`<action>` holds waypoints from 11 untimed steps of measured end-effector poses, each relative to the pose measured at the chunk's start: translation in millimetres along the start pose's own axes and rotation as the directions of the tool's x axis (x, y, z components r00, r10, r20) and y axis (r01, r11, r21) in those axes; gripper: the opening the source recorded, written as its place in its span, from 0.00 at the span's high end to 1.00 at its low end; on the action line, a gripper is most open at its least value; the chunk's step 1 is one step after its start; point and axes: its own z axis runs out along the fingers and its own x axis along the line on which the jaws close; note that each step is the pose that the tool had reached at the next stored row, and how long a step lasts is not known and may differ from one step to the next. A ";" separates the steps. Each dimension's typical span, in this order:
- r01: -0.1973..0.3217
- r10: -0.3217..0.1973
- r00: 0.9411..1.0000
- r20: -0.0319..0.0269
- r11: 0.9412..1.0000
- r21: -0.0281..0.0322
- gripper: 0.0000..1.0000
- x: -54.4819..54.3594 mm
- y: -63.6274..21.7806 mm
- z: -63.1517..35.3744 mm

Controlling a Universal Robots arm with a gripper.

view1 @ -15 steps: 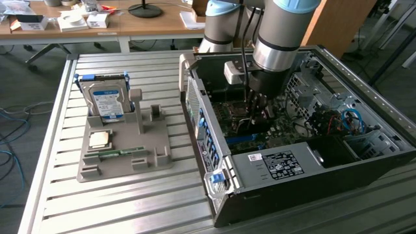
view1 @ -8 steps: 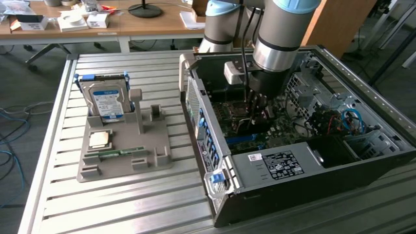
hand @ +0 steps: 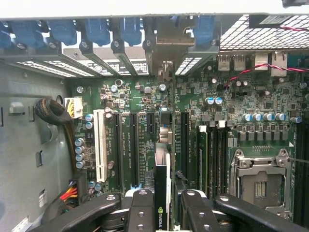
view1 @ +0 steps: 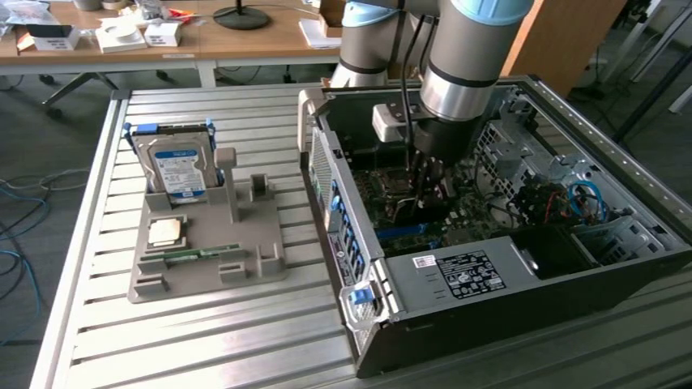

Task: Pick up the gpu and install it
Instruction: 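Insert the gpu into the slot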

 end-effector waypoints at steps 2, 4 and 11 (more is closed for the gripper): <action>0.002 -0.002 1.000 0.000 1.000 0.000 0.74 0.0 0.0 1.1; 0.006 -0.006 1.000 0.000 1.000 0.000 0.74 0.0 0.0 2.0; 0.015 -0.015 1.000 0.000 1.000 0.000 0.74 -0.1 0.1 5.4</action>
